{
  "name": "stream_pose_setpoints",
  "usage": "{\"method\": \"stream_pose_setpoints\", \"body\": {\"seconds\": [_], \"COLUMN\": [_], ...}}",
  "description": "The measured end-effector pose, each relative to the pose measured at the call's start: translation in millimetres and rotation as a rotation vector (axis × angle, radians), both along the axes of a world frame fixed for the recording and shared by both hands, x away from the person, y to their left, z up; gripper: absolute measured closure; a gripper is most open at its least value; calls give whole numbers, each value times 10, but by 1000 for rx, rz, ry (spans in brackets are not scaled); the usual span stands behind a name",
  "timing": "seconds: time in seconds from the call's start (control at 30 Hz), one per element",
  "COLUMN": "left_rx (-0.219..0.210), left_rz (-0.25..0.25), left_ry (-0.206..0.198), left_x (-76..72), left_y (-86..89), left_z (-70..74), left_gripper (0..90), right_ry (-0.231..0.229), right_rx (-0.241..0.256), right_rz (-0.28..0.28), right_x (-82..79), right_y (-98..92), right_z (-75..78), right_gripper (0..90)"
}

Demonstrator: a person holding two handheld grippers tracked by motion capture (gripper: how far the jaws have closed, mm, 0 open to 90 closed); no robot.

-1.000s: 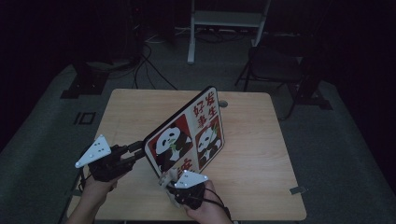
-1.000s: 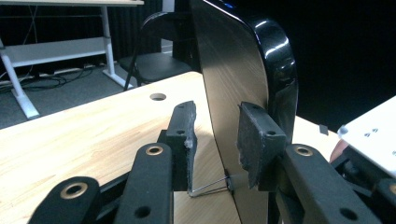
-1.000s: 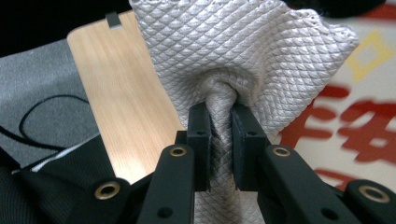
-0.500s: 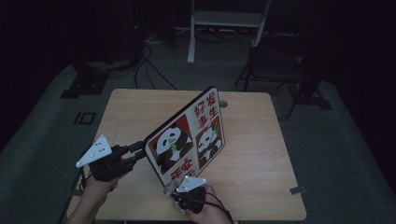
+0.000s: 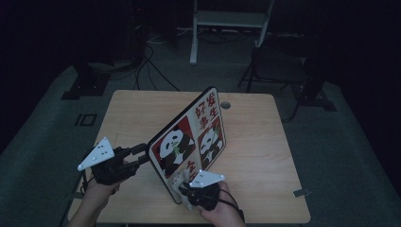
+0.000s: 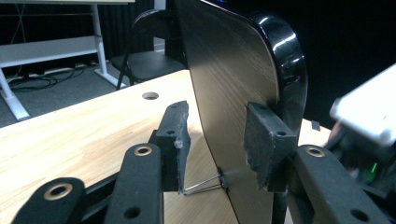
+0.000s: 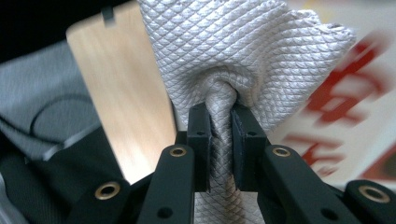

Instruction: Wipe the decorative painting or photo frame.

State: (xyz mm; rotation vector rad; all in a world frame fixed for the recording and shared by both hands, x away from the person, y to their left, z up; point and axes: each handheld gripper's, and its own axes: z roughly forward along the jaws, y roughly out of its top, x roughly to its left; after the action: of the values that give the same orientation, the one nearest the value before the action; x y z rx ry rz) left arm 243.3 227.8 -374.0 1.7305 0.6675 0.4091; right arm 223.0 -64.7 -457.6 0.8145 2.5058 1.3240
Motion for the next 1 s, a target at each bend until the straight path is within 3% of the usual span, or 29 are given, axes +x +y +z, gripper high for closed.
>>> {"method": "stream_pose_setpoints", "body": {"seconds": [0.03, 0.07, 0.1, 0.13, 0.17, 0.27, 0.3, 0.33, 0.37, 0.5, 0.73, 1.0], "left_rx": [3, 3, 4, 4, 7, 12, 19, 19, 17, 17, 36, 42], "left_rz": [1, 1, -7, -7, -15, -20, -26, -26, -42, -56, -78, -88], "left_ry": [-4, -4, -7, -7, -10, -16, -22, -22, -18, -16, -28, -27], "left_x": [-13, -13, -25, -25, -41, -65, -86, -86, -103, -120, -162, -182], "left_y": [-16, -16, -30, -30, -50, -77, -108, -108, -137, -175, -265, -298], "left_z": [6, 6, 14, 14, 23, 30, 38, 38, 43, 43, 30, 29], "left_gripper": [602, 596, 596, 590, 584, 572, 562, 552, 550, 519, 516, 519], "right_ry": [-39, -39, -69, -69, -98, -124, -151, -151, -181, -203, -203, -221], "right_rx": [28, 28, 58, 58, 90, 126, 165, 165, 185, 207, 231, 235], "right_rz": [-13, -13, -19, -19, -18, -15, -12, -12, -3, 28, 61, 51], "right_x": [-3, -3, -13, -13, -25, -50, -94, -94, -151, -257, -297, -301], "right_y": [-53, -53, -96, -96, -129, -151, -162, -162, -157, -109, -35, 42], "right_z": [151, 151, 293, 293, 423, 544, 653, 653, 739, 834, 888, 907], "right_gripper": [796, 796, 795, 795, 795, 794, 794, 794, 794, 789, 782, 664]}}
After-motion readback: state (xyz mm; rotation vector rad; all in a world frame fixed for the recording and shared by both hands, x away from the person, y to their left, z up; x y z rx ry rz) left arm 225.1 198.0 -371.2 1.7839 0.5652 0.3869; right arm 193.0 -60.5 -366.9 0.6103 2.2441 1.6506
